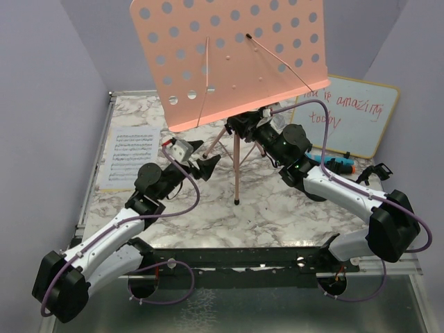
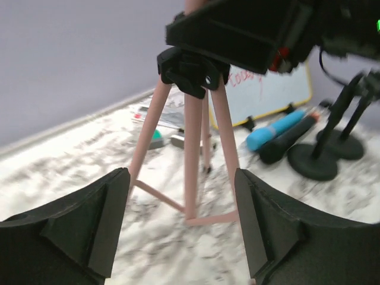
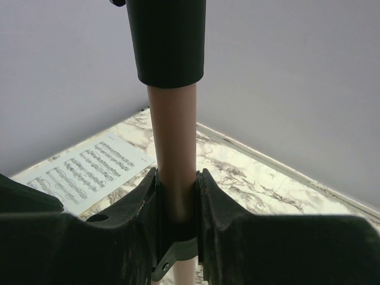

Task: Pack up the instrument practice props
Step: Unscrew the knob on the music stand.

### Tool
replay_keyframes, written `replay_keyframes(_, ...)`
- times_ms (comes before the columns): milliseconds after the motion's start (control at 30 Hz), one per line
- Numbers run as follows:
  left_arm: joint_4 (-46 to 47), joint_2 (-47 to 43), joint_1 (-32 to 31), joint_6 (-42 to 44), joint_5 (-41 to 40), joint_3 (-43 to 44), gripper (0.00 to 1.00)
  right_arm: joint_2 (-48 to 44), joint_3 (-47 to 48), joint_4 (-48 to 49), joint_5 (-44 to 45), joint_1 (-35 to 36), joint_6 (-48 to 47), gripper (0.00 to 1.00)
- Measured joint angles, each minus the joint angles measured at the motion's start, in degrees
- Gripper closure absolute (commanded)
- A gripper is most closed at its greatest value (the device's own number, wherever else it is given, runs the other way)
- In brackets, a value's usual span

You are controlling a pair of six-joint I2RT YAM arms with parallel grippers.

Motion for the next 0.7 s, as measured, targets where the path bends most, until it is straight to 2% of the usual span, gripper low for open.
replay_keyframes(133,-0.92,-2.32,0.00,17.18,3.93,-1.46,0.18,0.00,0.00,0.00,-0.07,0.00,0.00,1.00)
replay_keyframes(233,-2.19,-2.47,0.00,26.95,6.08,-1.16,0.03,0.00,0.00,-0.02,-0.09,0.00,-0.02,1.00)
replay_keyframes(267,-2.99,-2.27,0.00,29.49,6.58,-0.79,0.01,0.00,0.00,-0.02,-0.09,0.00,-0.02,1.00)
replay_keyframes(367,-6.91,-0.50,0.00,37.66,7.98,2.03,0.01,0.00,0.00,-0.02,-0.09,0.00,-0.02,1.00)
replay_keyframes(700,-15.93,6.01,0.00,55.56,10.34,12.02,0.03,0.00,0.00,-0.04,-0.11,0.00,-0.02,1.00)
